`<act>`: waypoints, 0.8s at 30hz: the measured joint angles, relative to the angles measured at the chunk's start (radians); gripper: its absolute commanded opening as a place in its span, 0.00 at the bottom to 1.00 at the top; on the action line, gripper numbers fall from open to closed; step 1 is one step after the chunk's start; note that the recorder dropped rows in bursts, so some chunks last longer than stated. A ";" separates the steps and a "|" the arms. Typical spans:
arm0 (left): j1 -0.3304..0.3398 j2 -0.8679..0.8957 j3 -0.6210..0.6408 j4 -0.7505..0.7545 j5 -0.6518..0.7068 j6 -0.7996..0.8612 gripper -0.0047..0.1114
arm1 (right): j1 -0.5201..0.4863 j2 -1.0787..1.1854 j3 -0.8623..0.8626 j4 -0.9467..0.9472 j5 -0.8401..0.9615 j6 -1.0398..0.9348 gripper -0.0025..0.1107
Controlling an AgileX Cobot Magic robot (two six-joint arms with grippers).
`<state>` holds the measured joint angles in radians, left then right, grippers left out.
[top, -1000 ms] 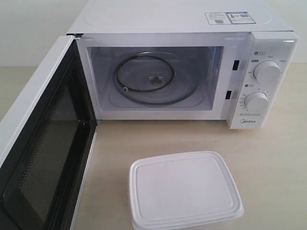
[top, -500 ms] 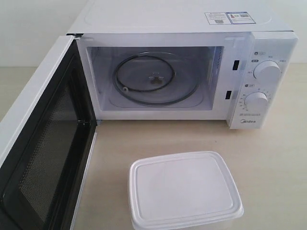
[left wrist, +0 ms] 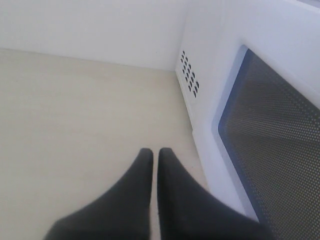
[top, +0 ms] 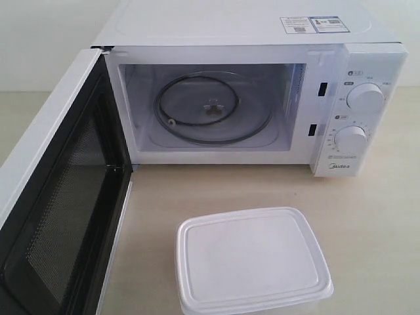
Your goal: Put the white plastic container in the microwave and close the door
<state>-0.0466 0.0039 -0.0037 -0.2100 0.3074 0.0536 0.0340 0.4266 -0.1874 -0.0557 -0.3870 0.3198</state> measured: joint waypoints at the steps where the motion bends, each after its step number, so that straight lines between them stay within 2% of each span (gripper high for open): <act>1: 0.000 0.000 0.000 0.000 0.000 0.000 0.08 | 0.000 0.000 0.000 0.000 0.000 0.005 0.02; 8: 0.000 0.000 0.000 0.000 0.000 0.000 0.08 | -0.002 0.005 0.000 -0.073 0.000 0.018 0.02; 13: 0.000 0.000 0.000 0.000 0.000 0.000 0.08 | -0.002 0.107 -0.014 -0.172 -0.005 0.061 0.02; 20: 0.000 0.000 0.000 0.000 0.000 0.000 0.08 | -0.002 0.400 -0.029 -0.429 -0.173 0.111 0.02; 24: 0.000 0.000 0.000 0.000 0.000 0.000 0.08 | -0.002 0.540 -0.029 -0.656 -0.270 0.170 0.02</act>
<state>-0.0466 0.0039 -0.0037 -0.2100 0.3074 0.0536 0.0317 0.9666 -0.2161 -0.7117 -0.6565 0.4902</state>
